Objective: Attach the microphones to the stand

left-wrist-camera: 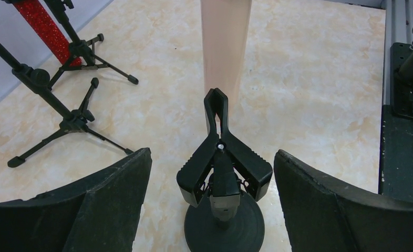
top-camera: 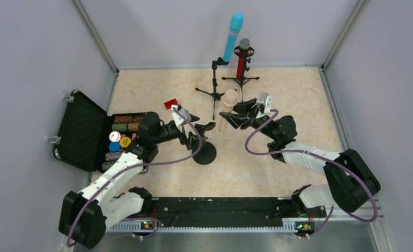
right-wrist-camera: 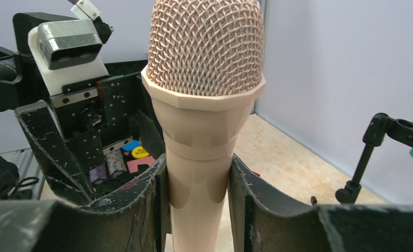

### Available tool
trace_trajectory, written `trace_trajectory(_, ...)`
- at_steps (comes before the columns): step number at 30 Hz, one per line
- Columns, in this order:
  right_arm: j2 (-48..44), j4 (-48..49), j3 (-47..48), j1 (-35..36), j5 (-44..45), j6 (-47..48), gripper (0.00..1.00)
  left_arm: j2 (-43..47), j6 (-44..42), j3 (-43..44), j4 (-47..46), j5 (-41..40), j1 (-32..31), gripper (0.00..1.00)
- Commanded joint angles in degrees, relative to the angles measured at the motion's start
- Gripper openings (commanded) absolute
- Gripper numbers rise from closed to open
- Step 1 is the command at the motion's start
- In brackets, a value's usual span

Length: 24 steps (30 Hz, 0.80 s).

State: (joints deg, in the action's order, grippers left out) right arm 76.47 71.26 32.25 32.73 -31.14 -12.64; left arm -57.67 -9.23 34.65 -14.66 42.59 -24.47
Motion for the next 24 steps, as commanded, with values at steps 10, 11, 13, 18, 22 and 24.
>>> trace_trajectory(10, 3.7, 8.4, 4.5, 1.8, -3.3, -1.8, 0.00, 0.4, -3.2, 1.4, 2.1, -0.4, -0.6, 0.87)
trace_trajectory(11, 4.0, 8.5, 4.8, 1.8, -3.3, -1.8, 0.00, 0.5, -3.2, 1.3, 2.1, -0.4, -0.6, 0.85)
trace_trajectory(13, 4.5, 8.6, 5.1, 2.0, -3.3, -1.5, 0.00, 0.1, -6.4, 1.9, 3.5, 2.3, -0.6, 0.25)
trace_trajectory(18, 5.8, 5.5, 7.4, 4.1, -4.8, 2.7, 0.00, -1.5, -6.4, 4.1, 6.7, 3.8, -0.6, 0.00)
trace_trajectory(22, 6.7, 6.5, 7.8, 5.4, -4.1, 4.2, 0.00, -1.4, -6.5, 4.0, 6.2, 3.4, -0.7, 0.00)
trace_trajectory(24, 7.6, 8.1, 7.8, 5.6, -3.9, 3.3, 0.00, -1.5, -6.6, 4.2, 6.2, 3.3, -0.7, 0.00)
